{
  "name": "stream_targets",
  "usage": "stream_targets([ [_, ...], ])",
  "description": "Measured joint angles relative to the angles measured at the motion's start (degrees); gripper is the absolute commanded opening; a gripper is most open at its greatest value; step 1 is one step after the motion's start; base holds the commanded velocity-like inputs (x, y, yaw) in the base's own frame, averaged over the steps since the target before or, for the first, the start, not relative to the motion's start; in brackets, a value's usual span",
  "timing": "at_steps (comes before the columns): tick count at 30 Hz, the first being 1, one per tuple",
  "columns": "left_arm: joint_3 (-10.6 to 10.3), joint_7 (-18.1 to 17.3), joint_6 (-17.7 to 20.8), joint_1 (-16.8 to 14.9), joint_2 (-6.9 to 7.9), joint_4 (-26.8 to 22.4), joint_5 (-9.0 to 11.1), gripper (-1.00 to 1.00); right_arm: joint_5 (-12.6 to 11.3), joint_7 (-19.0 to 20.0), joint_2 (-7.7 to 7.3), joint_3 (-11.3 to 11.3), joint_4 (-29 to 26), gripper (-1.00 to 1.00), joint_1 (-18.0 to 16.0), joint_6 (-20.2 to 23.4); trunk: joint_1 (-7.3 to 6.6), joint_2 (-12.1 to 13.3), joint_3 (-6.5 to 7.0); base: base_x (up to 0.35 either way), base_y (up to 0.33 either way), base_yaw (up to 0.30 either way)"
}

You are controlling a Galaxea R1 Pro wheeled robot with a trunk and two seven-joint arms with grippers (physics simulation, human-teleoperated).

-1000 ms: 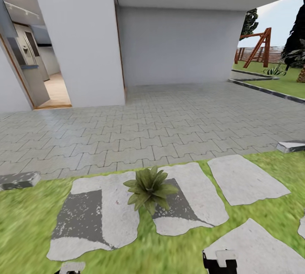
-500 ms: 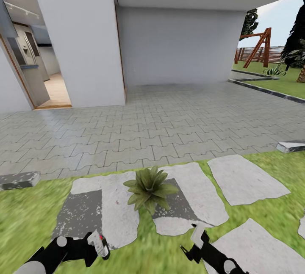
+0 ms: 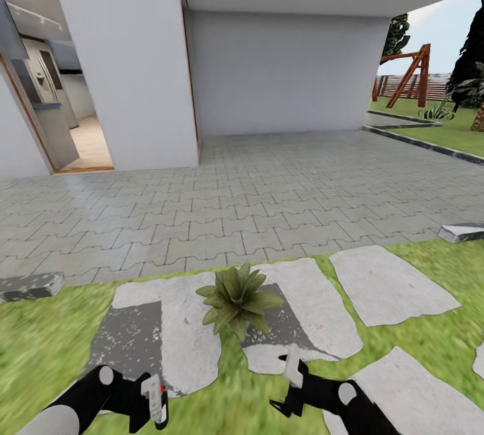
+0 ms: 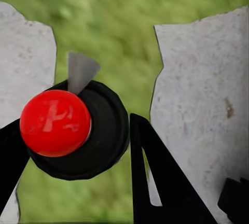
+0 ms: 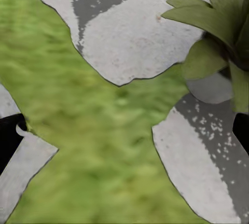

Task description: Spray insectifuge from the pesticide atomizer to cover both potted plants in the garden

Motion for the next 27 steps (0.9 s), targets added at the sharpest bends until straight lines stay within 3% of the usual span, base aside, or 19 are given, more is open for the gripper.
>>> stream_targets([
  [2,0.1,0.0,0.1,0.0,-0.43,0.0,-1.4,-1.00,-0.1,0.0,0.39,3.2,0.1,-1.00,0.0,0.0,0.00,0.0,0.00,0.000,0.000,0.000],
  [5,0.2,0.1,0.1,0.0,-1.17,0.0,-2.3,-1.00,-0.2,-0.1,0.92,5.3,0.2,-1.00,0.0,0.0,0.00,0.0,0.00,0.000,0.000,0.000],
  [9,0.2,0.1,0.1,-0.1,-2.80,-0.1,-2.6,-1.00,-0.2,0.0,2.90,5.8,0.1,-1.00,0.0,0.0,0.00,0.0,0.00,0.000,0.000,0.000],
  [16,-1.3,0.2,0.2,-0.2,-5.50,-0.5,-3.8,-1.00,-0.2,0.1,4.28,5.9,-0.1,-1.00,-0.6,0.0,0.00,0.0,0.00,0.000,0.000,0.000],
  [23,-2.0,0.4,0.2,-0.2,-6.24,-2.0,-3.8,-1.00,-0.2,2.3,5.96,5.9,-0.2,-1.00,-1.2,0.0,0.00,0.0,0.00,0.000,0.000,0.000],
  [27,-2.5,0.4,0.1,-0.2,-6.53,-2.0,-3.8,-1.00,-0.2,2.5,6.09,5.9,-0.2,-1.00,-1.3,0.0,0.00,0.0,0.00,0.000,0.000,0.000],
])
